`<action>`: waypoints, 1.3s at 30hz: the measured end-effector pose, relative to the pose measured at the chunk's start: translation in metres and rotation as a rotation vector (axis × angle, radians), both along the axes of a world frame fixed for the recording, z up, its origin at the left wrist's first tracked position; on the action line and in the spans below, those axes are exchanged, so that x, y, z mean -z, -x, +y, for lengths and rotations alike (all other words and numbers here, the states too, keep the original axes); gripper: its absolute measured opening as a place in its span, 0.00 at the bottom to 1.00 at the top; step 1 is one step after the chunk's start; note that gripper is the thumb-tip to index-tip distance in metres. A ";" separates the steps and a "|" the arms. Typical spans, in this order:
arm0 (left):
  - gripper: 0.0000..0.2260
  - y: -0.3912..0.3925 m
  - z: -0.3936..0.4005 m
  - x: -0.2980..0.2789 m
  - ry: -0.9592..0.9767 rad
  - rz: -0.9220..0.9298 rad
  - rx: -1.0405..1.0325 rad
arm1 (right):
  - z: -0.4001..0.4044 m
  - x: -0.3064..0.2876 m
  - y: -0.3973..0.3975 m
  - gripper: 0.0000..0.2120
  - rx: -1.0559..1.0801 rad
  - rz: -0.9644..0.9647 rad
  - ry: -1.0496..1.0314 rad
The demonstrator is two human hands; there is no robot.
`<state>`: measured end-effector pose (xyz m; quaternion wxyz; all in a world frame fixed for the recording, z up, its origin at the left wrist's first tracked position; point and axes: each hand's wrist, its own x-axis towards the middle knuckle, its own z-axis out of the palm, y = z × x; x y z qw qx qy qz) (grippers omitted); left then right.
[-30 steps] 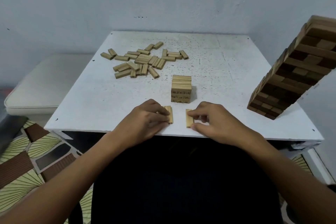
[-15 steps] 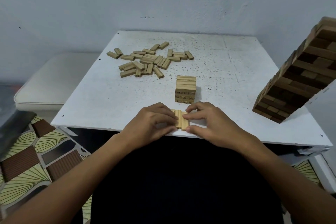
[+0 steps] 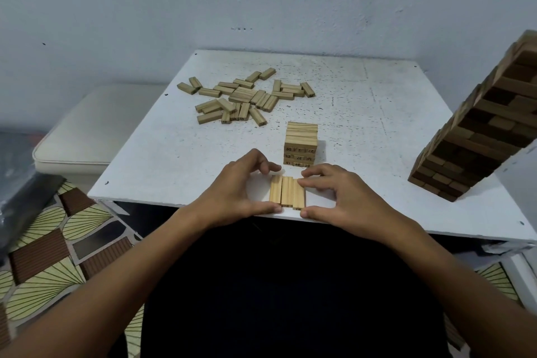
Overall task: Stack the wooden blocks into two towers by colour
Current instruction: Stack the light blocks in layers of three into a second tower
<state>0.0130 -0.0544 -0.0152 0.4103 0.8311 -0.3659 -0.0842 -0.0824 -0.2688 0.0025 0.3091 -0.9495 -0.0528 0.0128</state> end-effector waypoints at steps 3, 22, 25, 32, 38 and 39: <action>0.25 -0.003 -0.002 -0.003 -0.008 0.060 0.017 | 0.001 -0.001 0.000 0.26 0.012 -0.020 -0.020; 0.22 0.001 -0.008 -0.007 0.019 0.076 0.043 | 0.002 -0.002 -0.003 0.24 0.039 -0.038 -0.058; 0.23 0.001 -0.007 -0.008 0.009 0.081 0.032 | 0.002 -0.003 -0.002 0.25 0.034 -0.024 -0.069; 0.24 0.000 -0.005 -0.007 -0.057 0.053 0.028 | 0.002 -0.003 -0.003 0.27 0.045 -0.021 -0.063; 0.22 0.002 -0.006 -0.006 -0.093 0.010 0.000 | 0.004 -0.006 -0.003 0.26 0.059 -0.010 -0.073; 0.22 0.002 -0.006 -0.007 -0.094 0.002 0.004 | 0.004 -0.007 -0.002 0.26 0.062 -0.002 -0.073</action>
